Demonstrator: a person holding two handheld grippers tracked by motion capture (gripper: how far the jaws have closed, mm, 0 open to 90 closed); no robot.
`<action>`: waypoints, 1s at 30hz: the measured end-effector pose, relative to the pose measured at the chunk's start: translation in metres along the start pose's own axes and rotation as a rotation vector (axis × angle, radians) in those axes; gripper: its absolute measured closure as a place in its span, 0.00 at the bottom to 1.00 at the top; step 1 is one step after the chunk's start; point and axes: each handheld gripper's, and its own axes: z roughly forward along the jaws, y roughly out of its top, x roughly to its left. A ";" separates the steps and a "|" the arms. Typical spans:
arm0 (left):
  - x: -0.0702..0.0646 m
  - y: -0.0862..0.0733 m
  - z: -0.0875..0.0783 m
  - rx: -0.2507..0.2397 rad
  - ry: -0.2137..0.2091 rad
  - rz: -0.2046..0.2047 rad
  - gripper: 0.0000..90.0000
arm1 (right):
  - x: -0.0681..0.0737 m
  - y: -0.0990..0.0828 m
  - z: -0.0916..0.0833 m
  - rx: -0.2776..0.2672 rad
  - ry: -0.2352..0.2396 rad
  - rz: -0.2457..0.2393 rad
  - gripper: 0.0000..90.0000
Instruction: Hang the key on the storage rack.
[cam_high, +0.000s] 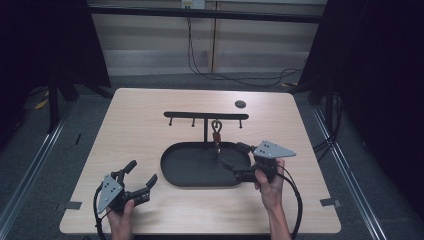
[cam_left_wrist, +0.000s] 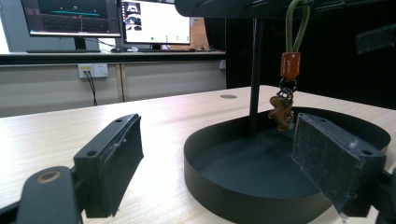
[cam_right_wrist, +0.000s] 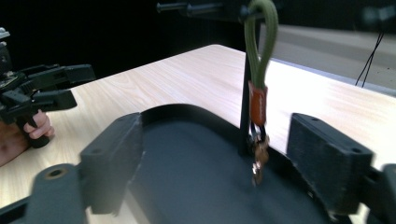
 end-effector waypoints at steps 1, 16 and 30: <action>0.000 0.000 0.000 0.000 0.000 0.000 0.18 | 0.001 -0.004 -0.001 -0.003 -0.014 0.004 0.22; 0.000 0.000 0.000 0.001 0.000 -0.001 0.18 | 0.001 -0.075 -0.009 -0.166 -0.162 0.059 0.18; 0.000 0.000 -0.001 0.002 0.001 0.001 0.18 | 0.008 -0.092 -0.014 -0.299 -0.244 -0.024 0.15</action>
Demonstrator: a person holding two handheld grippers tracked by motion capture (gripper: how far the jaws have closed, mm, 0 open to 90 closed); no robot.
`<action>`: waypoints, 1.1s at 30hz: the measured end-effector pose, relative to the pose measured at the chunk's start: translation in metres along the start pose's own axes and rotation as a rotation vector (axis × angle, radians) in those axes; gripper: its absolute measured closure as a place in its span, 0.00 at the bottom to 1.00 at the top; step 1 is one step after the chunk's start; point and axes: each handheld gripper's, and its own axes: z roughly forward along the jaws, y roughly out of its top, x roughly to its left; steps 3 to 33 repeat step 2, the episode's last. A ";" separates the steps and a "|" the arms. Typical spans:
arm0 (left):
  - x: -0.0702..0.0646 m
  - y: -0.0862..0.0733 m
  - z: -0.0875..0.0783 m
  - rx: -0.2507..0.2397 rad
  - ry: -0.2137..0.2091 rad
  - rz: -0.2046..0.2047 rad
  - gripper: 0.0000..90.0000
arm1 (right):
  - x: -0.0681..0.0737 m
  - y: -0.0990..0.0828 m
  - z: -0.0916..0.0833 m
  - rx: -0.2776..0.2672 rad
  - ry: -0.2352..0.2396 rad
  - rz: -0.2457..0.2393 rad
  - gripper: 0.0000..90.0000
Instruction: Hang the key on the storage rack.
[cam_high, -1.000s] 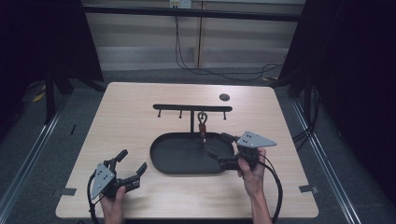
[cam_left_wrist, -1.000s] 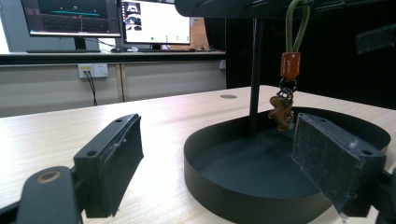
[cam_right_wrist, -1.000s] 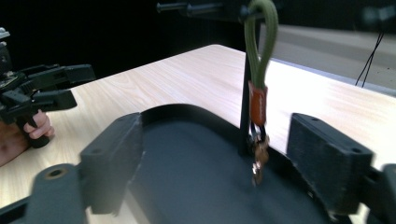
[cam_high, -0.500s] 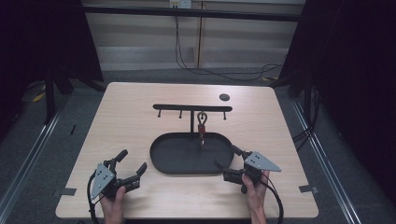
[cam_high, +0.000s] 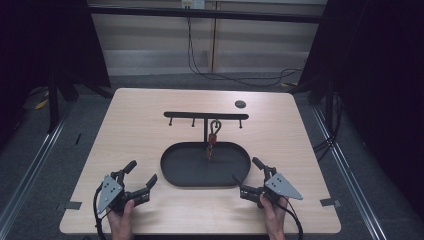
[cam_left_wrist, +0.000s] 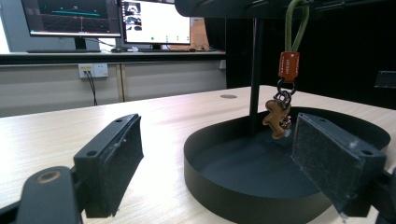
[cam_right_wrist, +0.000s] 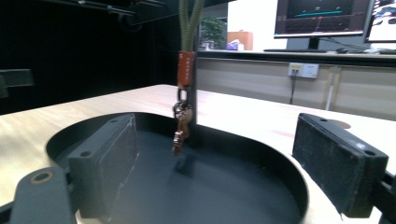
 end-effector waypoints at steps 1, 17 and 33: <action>0.000 0.000 0.000 0.001 0.001 0.000 0.18 | 0.000 0.000 0.000 0.001 -0.004 0.004 0.15; 0.000 0.000 0.000 0.001 0.001 0.000 0.18 | 0.000 0.000 0.000 0.003 -0.001 0.006 0.15; 0.000 0.000 0.000 0.001 0.001 0.000 0.18 | 0.000 0.000 0.000 0.003 -0.001 0.006 0.15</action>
